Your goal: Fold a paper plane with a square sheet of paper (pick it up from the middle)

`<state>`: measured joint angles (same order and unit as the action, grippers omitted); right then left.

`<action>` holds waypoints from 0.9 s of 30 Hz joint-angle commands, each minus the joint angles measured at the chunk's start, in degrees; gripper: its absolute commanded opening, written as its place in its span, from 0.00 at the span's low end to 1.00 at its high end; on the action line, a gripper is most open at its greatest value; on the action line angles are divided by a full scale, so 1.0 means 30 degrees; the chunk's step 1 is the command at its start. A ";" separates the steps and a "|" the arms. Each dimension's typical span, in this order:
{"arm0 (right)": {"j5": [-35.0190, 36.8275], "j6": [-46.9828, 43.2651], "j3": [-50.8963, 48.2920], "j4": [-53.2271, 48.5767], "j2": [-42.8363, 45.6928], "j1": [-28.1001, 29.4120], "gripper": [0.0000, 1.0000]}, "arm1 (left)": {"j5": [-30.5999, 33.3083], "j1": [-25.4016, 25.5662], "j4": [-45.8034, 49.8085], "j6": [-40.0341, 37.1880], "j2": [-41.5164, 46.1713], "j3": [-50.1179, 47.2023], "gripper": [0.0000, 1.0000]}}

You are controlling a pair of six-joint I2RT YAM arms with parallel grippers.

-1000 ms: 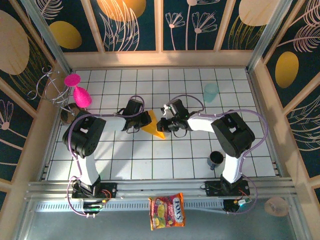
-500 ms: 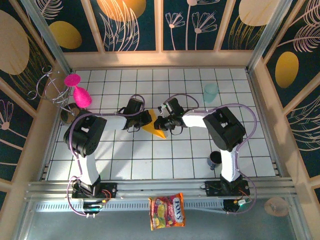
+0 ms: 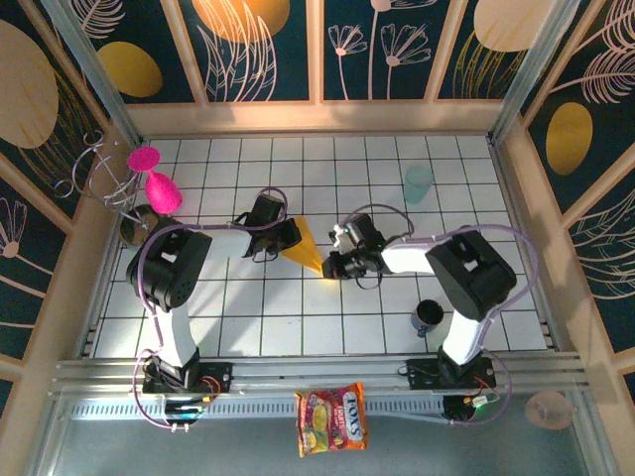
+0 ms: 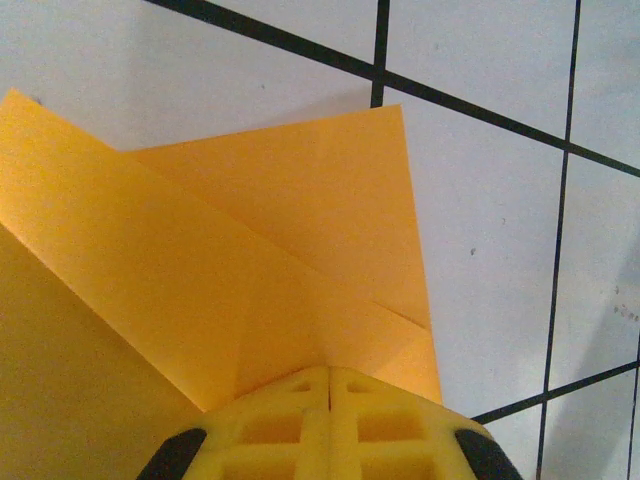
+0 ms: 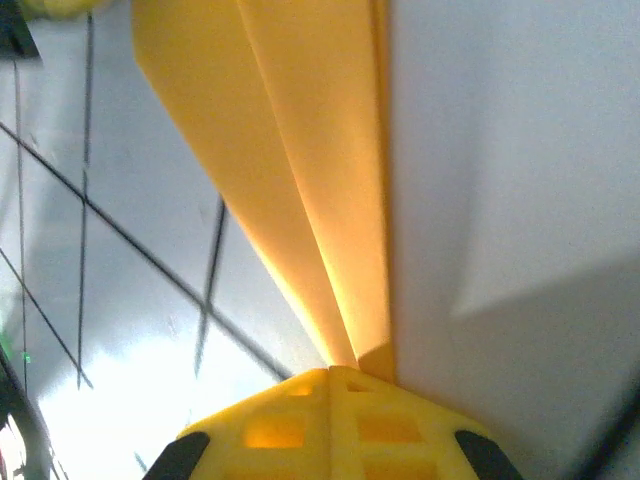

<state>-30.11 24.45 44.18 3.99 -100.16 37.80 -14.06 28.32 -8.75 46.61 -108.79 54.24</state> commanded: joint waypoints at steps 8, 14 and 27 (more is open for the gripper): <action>0.0427 0.0681 -0.1041 0.1485 0.3623 -0.0448 0.06 | 0.0119 -0.0035 0.2830 -0.0960 0.1525 0.1136 0.15; -0.0275 0.2319 0.0411 0.5370 0.1853 -0.1138 0.24 | 0.0786 -0.0162 0.2294 0.0298 0.4496 0.0361 0.34; -0.2654 0.1123 0.4784 0.6244 -0.4222 -0.2024 0.40 | -0.0979 -0.1440 -0.3539 0.4959 0.7275 -0.5876 0.48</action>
<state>-34.54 29.89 56.14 21.17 -110.85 32.27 -14.94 24.47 -13.72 57.56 -88.60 37.65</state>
